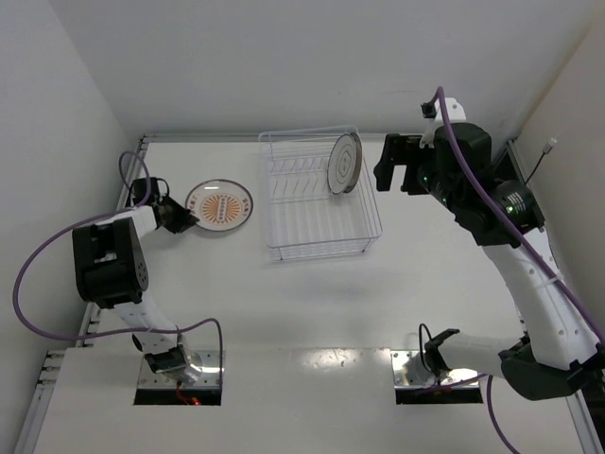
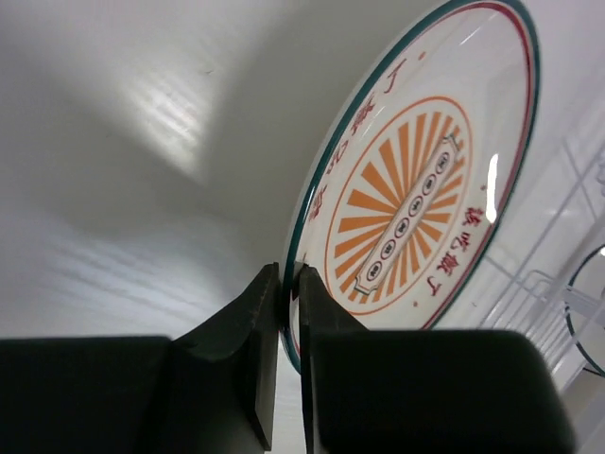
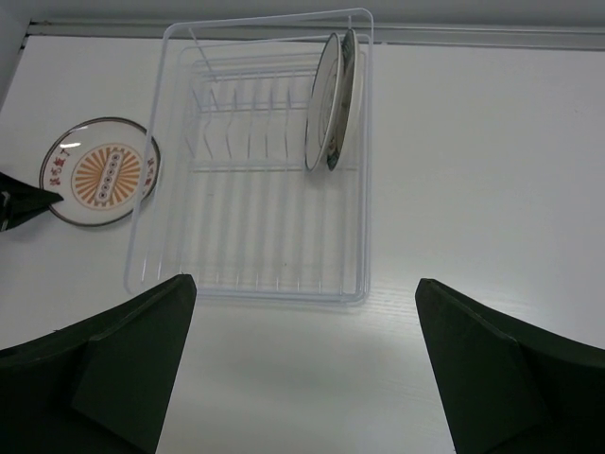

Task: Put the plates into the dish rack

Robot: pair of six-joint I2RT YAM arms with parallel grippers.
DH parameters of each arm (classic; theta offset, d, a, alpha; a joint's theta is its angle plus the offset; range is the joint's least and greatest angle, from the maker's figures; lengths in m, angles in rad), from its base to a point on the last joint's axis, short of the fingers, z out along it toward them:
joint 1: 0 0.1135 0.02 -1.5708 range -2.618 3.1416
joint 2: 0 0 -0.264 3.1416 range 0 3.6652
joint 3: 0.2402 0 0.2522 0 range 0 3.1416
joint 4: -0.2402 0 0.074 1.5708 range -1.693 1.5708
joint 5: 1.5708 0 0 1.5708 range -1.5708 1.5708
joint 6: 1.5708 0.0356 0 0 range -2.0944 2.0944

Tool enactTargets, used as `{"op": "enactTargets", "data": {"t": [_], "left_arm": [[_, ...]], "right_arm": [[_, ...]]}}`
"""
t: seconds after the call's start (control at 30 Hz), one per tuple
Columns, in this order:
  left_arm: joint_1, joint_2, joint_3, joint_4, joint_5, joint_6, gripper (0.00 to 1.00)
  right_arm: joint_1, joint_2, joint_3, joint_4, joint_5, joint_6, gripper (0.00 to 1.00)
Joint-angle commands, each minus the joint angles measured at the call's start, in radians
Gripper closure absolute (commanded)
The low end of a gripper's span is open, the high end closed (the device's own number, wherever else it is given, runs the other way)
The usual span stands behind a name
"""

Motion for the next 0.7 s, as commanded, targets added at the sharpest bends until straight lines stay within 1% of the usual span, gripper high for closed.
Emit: {"op": "enactTargets", "data": {"t": [0.0, 0.13, 0.17, 0.2, 0.23, 0.27, 0.3, 0.33, 0.37, 0.4, 0.43, 0.5, 0.53, 0.57, 0.6, 0.63, 0.67], "left_arm": [[-0.001, 0.001, 0.033, -0.034, 0.002, 0.057, 1.00], [0.008, -0.114, 0.078, -0.043, 0.066, 0.032, 1.00], [0.008, -0.166, 0.090, -0.043, 0.109, 0.022, 1.00], [0.008, -0.195, 0.099, -0.043, 0.126, 0.009, 1.00], [0.008, -0.226, 0.099, -0.043, 0.139, -0.017, 1.00], [0.008, -0.258, 0.099, -0.043, 0.152, -0.029, 1.00], [0.008, -0.320, 0.099, -0.043, 0.152, -0.041, 1.00], [-0.007, -0.347, 0.099, -0.031, 0.169, -0.069, 1.00], [-0.021, -0.370, 0.099, -0.014, 0.201, -0.081, 1.00], [-0.030, -0.390, 0.090, -0.005, 0.217, -0.093, 1.00], [-0.052, -0.422, 0.090, 0.007, 0.229, -0.119, 1.00], [-0.075, -0.445, 0.090, 0.026, 0.275, -0.147, 1.00], [-0.108, -0.445, 0.090, 0.026, 0.286, -0.158, 1.00], [-0.130, -0.458, 0.090, 0.037, 0.298, -0.175, 1.00], [-0.154, -0.458, 0.090, 0.058, 0.298, -0.187, 1.00], [-0.180, -0.458, 0.090, 0.081, 0.310, -0.201, 1.00], [-0.238, -0.458, 0.061, 0.149, 0.310, -0.237, 1.00]], "right_arm": [[-0.001, -0.034, -0.001, 0.002, 0.030, 0.013, 0.00], [-0.001, -0.018, -0.001, 0.013, -0.007, 0.013, 0.00], [-0.011, -0.009, -0.001, 0.022, -0.051, 0.013, 0.00], [-0.011, 0.002, -0.001, 0.022, -0.085, 0.013, 0.01], [-0.020, 0.024, -0.001, 0.039, -0.164, 0.013, 0.03], [-0.020, 0.038, -0.010, 0.065, -0.205, 0.013, 0.03], [-0.034, 0.051, -0.020, 0.079, -0.244, 0.013, 0.03], [-0.034, 0.063, -0.020, 0.092, -0.325, 0.013, 0.03], [-0.049, 0.074, -0.035, 0.109, -0.369, 0.022, 0.05], [-0.060, 0.084, -0.064, 0.158, -0.418, 0.045, 0.06], [-0.086, 0.100, -0.082, 0.189, -0.526, 0.060, 0.08], [-0.110, 0.118, -0.150, 0.285, -0.637, 0.117, 0.14], [-0.136, 0.141, -0.176, 0.324, -0.748, 0.137, 0.16], [-0.147, 0.152, -0.234, 0.365, -0.797, 0.157, 0.19], [-0.158, 0.163, -0.269, 0.466, -0.841, 0.206, 0.20], [-0.178, 0.175, -0.309, 0.531, -0.936, 0.232, 0.20], [-0.188, 0.208, -0.387, 0.593, -0.982, 0.258, 0.22]]}}
